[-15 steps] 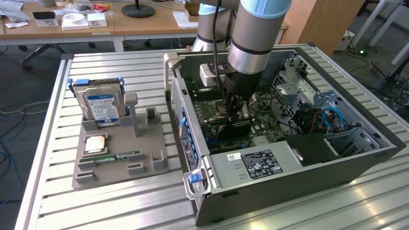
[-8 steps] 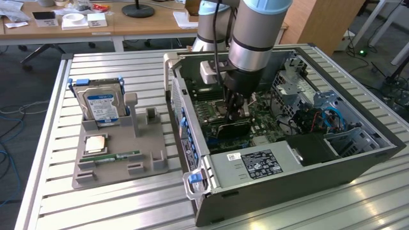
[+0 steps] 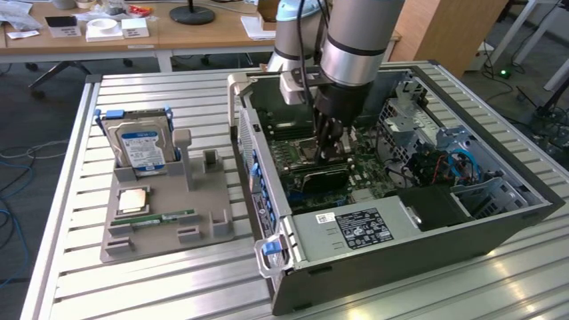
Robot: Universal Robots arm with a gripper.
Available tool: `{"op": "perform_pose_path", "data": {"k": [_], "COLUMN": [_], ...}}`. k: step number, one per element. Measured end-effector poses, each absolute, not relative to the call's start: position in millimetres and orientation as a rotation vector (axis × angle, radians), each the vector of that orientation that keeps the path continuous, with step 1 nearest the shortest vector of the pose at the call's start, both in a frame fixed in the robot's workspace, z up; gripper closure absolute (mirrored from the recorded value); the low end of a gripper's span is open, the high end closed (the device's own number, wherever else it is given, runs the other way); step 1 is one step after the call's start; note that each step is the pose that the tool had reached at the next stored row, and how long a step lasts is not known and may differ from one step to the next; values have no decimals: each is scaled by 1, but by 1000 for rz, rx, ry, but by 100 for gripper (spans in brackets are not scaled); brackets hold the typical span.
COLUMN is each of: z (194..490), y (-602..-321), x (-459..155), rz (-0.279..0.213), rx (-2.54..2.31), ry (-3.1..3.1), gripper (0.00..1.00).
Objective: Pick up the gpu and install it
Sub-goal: 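Press down on the gpu until it lock into place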
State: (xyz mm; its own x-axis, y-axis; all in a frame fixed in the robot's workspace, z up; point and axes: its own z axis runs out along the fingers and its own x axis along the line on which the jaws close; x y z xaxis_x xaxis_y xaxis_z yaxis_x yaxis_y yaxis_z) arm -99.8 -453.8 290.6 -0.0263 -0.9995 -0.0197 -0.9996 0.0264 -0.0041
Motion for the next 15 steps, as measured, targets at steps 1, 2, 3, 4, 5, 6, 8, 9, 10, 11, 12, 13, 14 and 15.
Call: {"op": "perform_pose_path", "data": {"k": [1,2,3,4,5,6,8,9,10,11,12,13,14,15], "z": [294,297,301,304,308,312,319,323,325,327,329,331,331,331], "y": [-454,-454,-454,-454,-454,-454,-454,-454,-454,-454,-454,-454,-454,-454], "x": [-100,-100,-100,-100,-100,-100,-100,-100,-100,-100,-100,-100,-100,-100], "rz": [17,17,16,16,16,15,15,15,15,15,15,15,15,15], "rx": [-2180,-2180,-2180,-2180,-2181,-2181,-2181,-2181,-2181,-2181,-2181,-2181,-2181,-2181], "ry": [2238,2238,2238,2238,2239,2239,2239,2239,2239,2239,2239,2239,2239,2239], "gripper": [89,89,89,89,89,89,89,89,89,89,89,89,89,89]}}
